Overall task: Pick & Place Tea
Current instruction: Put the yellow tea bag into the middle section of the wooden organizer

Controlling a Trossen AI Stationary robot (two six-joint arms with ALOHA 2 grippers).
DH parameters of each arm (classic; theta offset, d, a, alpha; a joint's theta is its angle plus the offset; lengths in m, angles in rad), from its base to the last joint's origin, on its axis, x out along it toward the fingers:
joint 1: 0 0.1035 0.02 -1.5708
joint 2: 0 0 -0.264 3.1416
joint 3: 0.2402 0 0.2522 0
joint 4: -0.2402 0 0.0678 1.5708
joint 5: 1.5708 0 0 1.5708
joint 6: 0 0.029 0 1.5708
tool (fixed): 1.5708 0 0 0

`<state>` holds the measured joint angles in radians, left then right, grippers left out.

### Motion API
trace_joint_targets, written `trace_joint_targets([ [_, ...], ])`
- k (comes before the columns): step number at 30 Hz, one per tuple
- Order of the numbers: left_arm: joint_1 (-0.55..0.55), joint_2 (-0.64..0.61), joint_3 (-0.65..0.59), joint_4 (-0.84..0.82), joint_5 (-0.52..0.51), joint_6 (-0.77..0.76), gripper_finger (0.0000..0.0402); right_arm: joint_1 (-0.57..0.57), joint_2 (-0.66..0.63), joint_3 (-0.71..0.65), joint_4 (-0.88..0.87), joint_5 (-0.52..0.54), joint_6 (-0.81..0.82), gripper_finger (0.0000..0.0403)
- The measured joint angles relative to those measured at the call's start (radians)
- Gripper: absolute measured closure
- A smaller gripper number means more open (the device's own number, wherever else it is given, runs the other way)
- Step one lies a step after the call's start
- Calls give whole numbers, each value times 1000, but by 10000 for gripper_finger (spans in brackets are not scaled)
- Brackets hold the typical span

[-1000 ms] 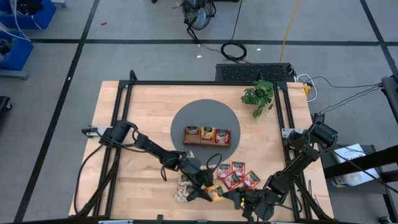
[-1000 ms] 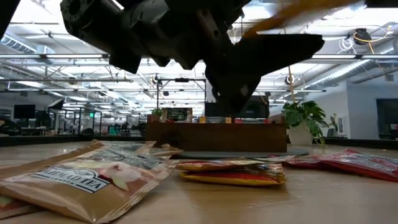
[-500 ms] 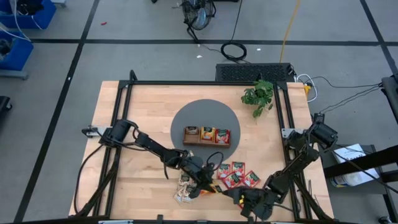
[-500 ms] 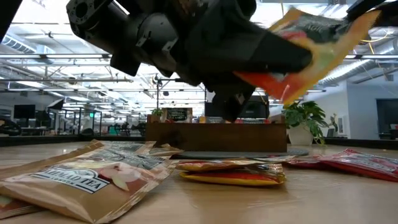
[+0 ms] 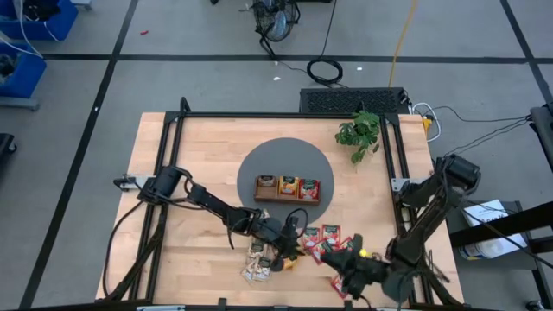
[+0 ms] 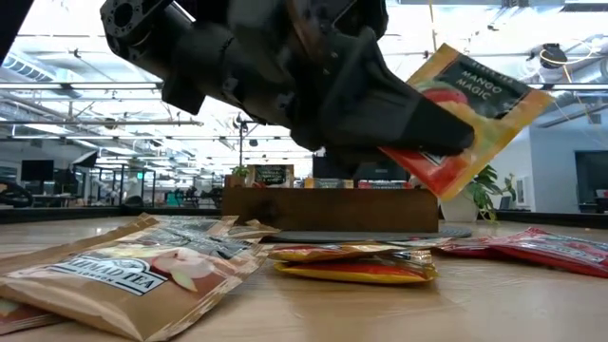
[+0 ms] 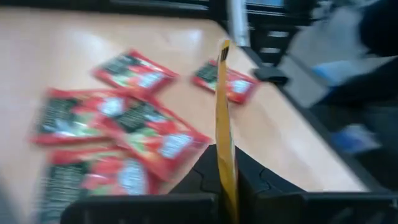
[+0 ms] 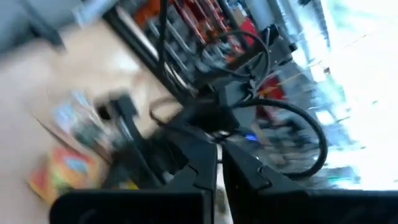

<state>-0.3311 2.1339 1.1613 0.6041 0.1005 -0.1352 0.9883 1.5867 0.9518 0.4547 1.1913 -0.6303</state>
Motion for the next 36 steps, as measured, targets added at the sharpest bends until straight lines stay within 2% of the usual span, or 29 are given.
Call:
trace_joint_targets([
  [3, -13, -3, 0, 12, -106, 66, 381, -17, -79, -23, -59, -93, 257, 387],
  [7, -36, -17, 0, 11, -186, 128, 393, -57, -209, -46, -292, -195, 669, 387],
  [10, -52, -17, 0, 4, -229, 141, 388, -133, -295, -64, -483, -386, 1001, 385],
  [12, -59, -17, 0, 8, -244, 159, 380, -201, -317, -93, -532, -539, 1121, 379],
  [15, -64, -17, 0, 19, -275, 165, 385, -278, -317, -145, -544, -696, 1185, 365],
  [18, -65, -17, 0, 28, -310, 167, 394, -325, -305, -168, -531, -762, 1189, 343],
  [22, -64, -17, 0, 15, -381, 175, 380, -362, -276, -173, -535, -829, 1192, 294],
  [25, -63, -17, 0, 12, -420, 176, 376, -368, -270, -170, -530, -827, 1190, 242],
  [30, -62, -17, 0, -4, -426, 176, 393, -397, -267, -170, -528, -827, 1194, 163],
  [33, -62, -16, 0, -3, -435, 163, 385, -400, -250, -170, -517, -827, 1194, 137],
  [36, -62, -16, 0, -3, -458, 159, 376, -403, -207, -170, -471, -830, 1182, 130],
])
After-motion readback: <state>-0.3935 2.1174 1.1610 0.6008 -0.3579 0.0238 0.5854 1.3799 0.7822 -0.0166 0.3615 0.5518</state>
